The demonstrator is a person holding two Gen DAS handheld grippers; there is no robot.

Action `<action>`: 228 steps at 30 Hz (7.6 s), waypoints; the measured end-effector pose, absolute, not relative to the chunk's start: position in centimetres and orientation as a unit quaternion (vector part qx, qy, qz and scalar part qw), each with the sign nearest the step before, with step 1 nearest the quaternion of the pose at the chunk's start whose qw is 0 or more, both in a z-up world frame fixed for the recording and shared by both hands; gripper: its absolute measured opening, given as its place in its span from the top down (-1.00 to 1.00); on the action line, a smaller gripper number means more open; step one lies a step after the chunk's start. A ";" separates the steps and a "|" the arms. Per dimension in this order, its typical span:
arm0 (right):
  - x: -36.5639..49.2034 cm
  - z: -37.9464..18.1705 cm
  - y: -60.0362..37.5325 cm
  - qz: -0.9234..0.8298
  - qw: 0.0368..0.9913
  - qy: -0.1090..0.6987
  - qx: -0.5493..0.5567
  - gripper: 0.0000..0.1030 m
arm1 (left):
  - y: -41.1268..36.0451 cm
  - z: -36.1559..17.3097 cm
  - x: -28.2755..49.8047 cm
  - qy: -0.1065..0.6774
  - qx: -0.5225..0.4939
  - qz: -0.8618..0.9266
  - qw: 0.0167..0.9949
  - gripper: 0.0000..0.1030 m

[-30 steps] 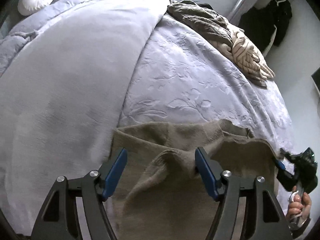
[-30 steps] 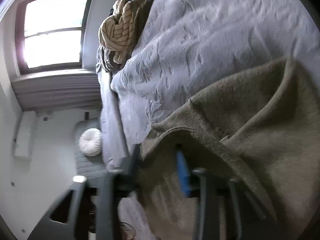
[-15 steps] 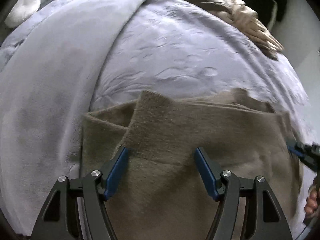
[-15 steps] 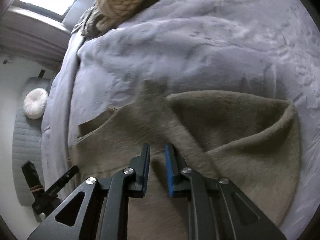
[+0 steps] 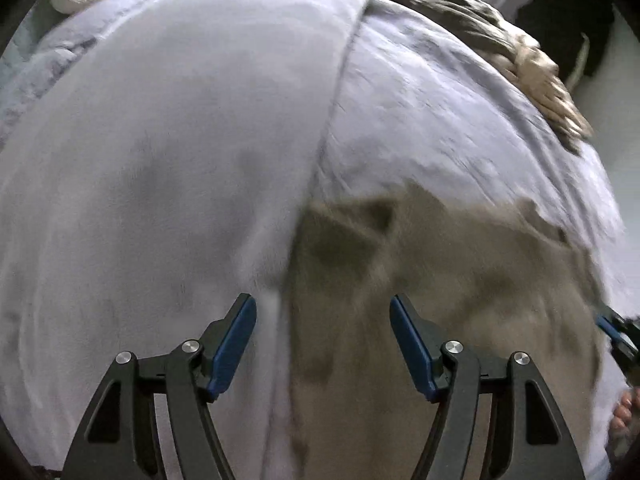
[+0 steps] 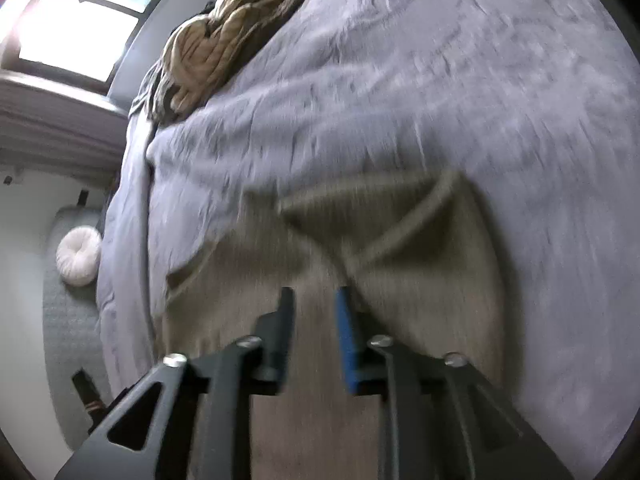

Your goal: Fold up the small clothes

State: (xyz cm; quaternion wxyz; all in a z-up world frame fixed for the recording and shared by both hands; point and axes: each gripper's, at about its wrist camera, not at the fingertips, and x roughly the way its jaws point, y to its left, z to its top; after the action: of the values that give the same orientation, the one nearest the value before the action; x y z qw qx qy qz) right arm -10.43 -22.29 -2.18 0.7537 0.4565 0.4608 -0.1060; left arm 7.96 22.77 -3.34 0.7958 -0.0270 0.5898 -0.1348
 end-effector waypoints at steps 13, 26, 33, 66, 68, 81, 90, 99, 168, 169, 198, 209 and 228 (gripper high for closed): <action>-20.5 -2.4 -20.1 -0.111 0.727 0.529 0.423 0.03 | 26.1 -5.6 -2.0 0.675 -0.050 -0.183 0.713 -0.37; -20.7 -2.7 -19.1 -0.087 0.705 0.585 0.392 0.89 | 26.9 -4.5 -3.0 0.658 -0.036 -0.220 0.719 0.82; -21.1 -5.0 -19.3 -0.103 0.695 0.591 0.397 0.88 | 28.2 -7.1 -4.0 0.669 -0.031 -0.203 0.714 0.82; -14.5 -2.7 -18.9 -0.135 0.745 0.550 0.352 0.87 | 20.6 -4.3 3.5 0.605 0.018 -0.156 0.780 0.81; -14.9 -2.3 -18.7 -0.137 0.744 0.548 0.356 0.84 | 20.6 -3.8 3.0 0.603 0.025 -0.156 0.782 0.82; -15.6 -0.9 -15.6 -0.123 0.739 0.548 0.373 0.83 | 20.7 -2.6 -0.1 0.612 0.054 -0.143 0.776 0.81; -14.8 -1.2 -13.5 -0.115 0.734 0.556 0.374 0.81 | 20.8 -1.5 -1.1 0.596 0.060 -0.128 0.790 -1.00; -13.3 0.4 -10.1 -0.115 0.771 0.542 0.313 -0.66 | 20.9 -1.9 -0.8 0.612 0.049 -0.110 0.781 -1.00; -9.4 -12.1 7.4 0.059 0.548 0.436 0.711 0.81 | 33.5 -2.6 -1.6 0.641 -0.170 -0.218 0.715 -1.00; -9.4 -12.2 7.1 0.062 0.548 0.433 0.713 0.81 | 33.2 -2.6 -1.4 0.642 -0.180 -0.227 0.709 -1.00; -8.3 -6.9 5.7 0.122 0.640 0.557 0.514 0.01 | 20.6 -5.7 5.2 0.657 -0.119 -0.297 0.682 -0.86; -7.0 -2.9 -1.8 0.011 0.735 0.537 0.414 -0.04 | 20.3 -6.1 4.9 0.652 -0.081 -0.260 0.708 -0.85; -6.0 -7.2 -5.1 0.000 0.734 0.548 0.402 0.85 | 19.3 -3.7 4.8 0.622 -0.060 -0.215 0.751 0.61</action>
State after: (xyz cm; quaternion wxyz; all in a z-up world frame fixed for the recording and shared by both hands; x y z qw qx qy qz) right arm -5.95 -5.09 -7.24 0.7339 0.4018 0.5476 -0.0001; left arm 4.84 19.35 -3.73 0.7505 -0.0601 0.6220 -0.2151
